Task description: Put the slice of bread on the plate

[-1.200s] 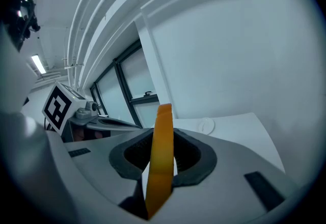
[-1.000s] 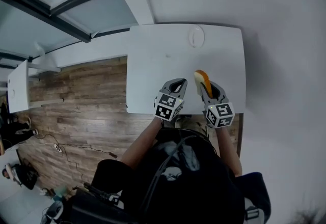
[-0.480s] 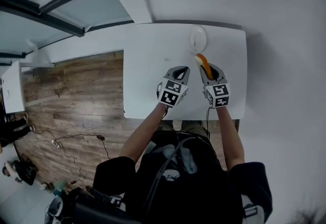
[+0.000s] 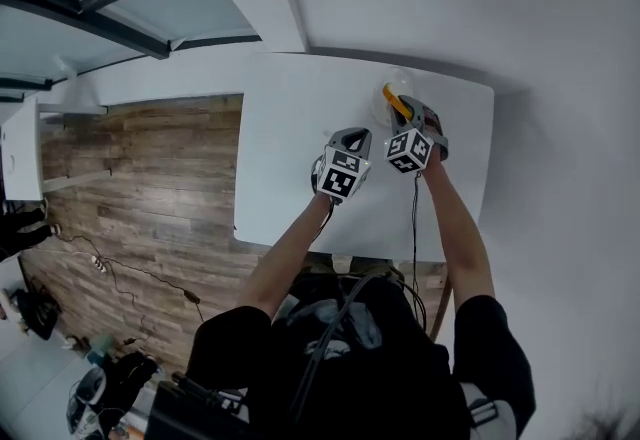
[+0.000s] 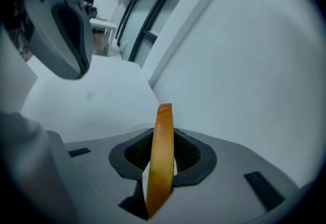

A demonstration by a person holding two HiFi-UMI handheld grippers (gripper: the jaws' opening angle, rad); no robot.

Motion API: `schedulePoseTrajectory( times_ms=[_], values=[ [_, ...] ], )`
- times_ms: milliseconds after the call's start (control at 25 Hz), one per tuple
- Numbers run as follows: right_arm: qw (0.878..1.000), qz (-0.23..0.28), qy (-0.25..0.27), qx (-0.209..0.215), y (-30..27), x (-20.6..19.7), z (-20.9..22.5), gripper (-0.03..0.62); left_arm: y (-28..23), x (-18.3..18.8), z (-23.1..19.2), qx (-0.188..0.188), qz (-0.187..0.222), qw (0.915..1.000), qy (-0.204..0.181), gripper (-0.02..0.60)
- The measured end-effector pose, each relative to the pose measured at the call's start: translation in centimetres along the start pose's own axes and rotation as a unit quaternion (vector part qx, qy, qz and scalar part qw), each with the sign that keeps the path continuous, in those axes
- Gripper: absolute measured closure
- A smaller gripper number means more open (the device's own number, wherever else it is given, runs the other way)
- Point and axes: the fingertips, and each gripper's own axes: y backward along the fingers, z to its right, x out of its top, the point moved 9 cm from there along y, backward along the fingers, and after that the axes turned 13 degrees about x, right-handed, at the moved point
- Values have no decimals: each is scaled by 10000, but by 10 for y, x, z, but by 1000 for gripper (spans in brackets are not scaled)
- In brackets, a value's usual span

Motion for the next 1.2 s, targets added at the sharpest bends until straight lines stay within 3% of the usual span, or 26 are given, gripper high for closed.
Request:
schedulePoseTrajectory(
  times_ms=[160,360,480,640,760,840,920,960,1080,1200],
  values=[
    [9941,-627,861,-185,-43,-5,7,497,2,-6,-9,64,-65,9999,144,575],
    [9850,-1031,1354,299,-71,-11,-9,496,19,-28,-13,94,-202,9972,720,575],
    [9849,-1011,992,992,-77,-14,-11,478,23,-41,-9,15,-260,9960,854,575],
    [9716,-1064,246,2101,-80,-13,-7,395,25,-45,-3,-98,-316,9960,836,575],
    [9633,-828,-468,2508,-74,-8,0,382,29,-38,-2,-150,-292,9964,783,575],
    [9647,-380,-945,2427,-57,-4,5,384,33,-34,-2,-165,-242,9966,771,575],
    [9672,210,-1438,2085,-27,1,9,391,36,-29,-5,-151,-177,9968,762,575],
    [9666,503,-1715,1838,-9,3,10,454,38,-27,-7,-139,-136,9969,764,575],
    [9564,1159,-2430,1136,46,0,4,569,48,-17,-12,-125,48,9970,768,575],
    [9388,1562,-2996,672,101,-8,-7,586,67,-4,-11,-197,311,9969,703,575]
  ],
)
